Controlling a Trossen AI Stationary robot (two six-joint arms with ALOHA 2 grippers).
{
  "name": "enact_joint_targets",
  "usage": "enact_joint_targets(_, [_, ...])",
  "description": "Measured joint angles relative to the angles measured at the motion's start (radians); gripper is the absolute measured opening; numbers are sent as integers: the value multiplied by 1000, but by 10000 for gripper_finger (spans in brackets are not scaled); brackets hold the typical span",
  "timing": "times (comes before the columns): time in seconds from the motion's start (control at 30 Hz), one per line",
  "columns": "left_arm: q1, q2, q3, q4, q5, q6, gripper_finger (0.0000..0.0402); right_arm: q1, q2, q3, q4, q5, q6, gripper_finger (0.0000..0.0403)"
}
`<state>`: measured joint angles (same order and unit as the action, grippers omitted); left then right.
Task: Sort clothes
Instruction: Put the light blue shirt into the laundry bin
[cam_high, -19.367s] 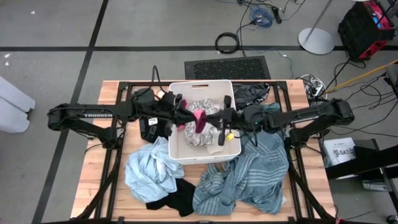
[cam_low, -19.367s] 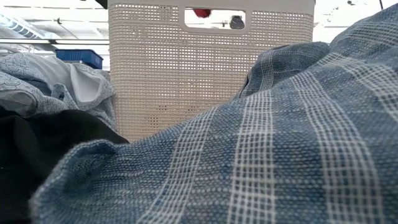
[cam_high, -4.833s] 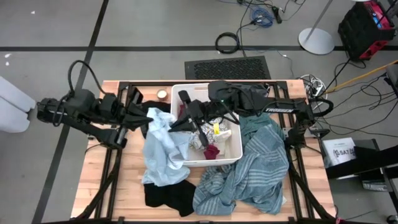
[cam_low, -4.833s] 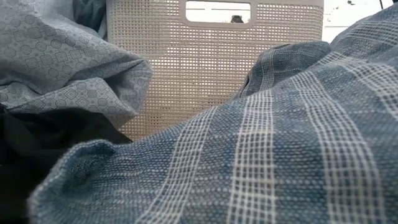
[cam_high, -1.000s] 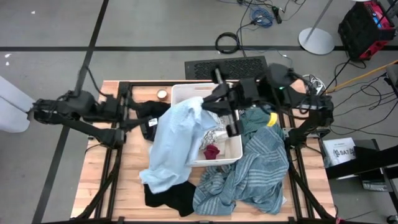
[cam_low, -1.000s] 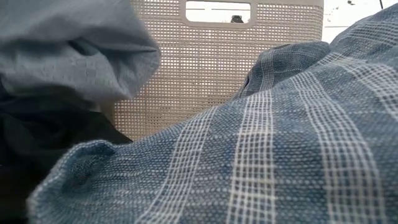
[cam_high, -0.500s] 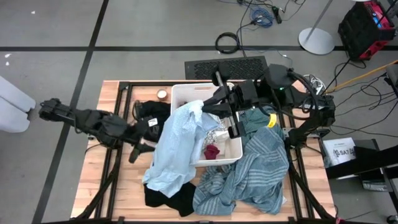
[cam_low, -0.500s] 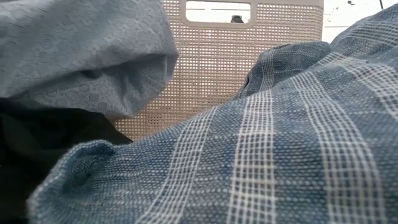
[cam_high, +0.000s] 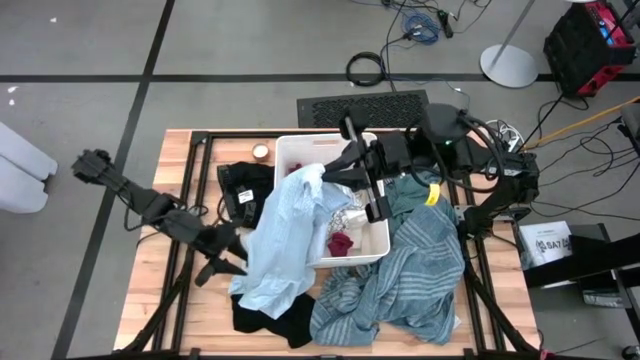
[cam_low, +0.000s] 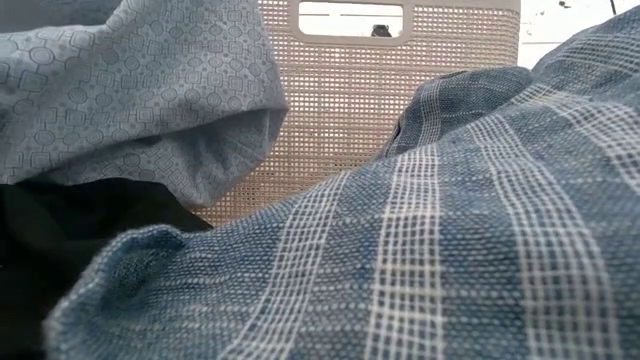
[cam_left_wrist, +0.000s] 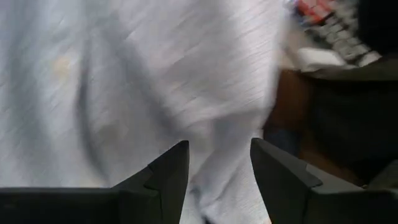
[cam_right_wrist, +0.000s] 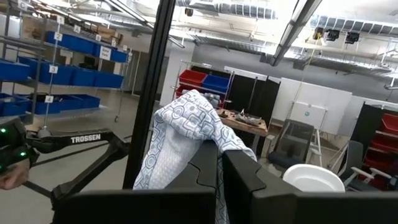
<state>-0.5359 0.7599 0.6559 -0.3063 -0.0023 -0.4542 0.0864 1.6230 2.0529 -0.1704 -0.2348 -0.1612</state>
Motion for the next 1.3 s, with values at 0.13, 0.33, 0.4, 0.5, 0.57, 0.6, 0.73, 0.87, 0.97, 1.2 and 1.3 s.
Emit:
enact_joint_targets(0.13, [-18,6,0,35,-10,43,180,0,0,0,-9,0,0,0])
enact_joint_targets(0.33, [-19,42,0,38,-123,44,180,0,0,0,-20,0,1,0])
enact_joint_targets(0.4, [-19,61,0,40,-144,44,180,0,0,0,-26,0,2,0])
enact_joint_targets(0.5, [-19,94,0,60,-151,45,180,0,0,0,-27,0,2,0])
enact_joint_targets(0.57, [-19,108,0,67,-159,49,180,0,0,0,-27,1,2,0])
enact_joint_targets(0.6, [-19,113,0,67,-170,49,180,0,0,0,-27,1,2,0])
enact_joint_targets(0.73, [-19,125,0,62,-218,60,155,0,0,0,-27,2,1,0])
enact_joint_targets(0.87, [-19,123,0,63,-239,77,72,0,0,0,-27,2,2,0])
enact_joint_targets(0.97, [-19,119,0,63,-239,87,14,0,0,0,-27,2,2,0])
enact_joint_targets(1.2, [-43,70,17,59,-215,96,5,0,0,0,-27,3,2,0])
enact_joint_targets(1.3, [-72,36,49,59,-215,121,4,0,0,0,-35,3,1,0])
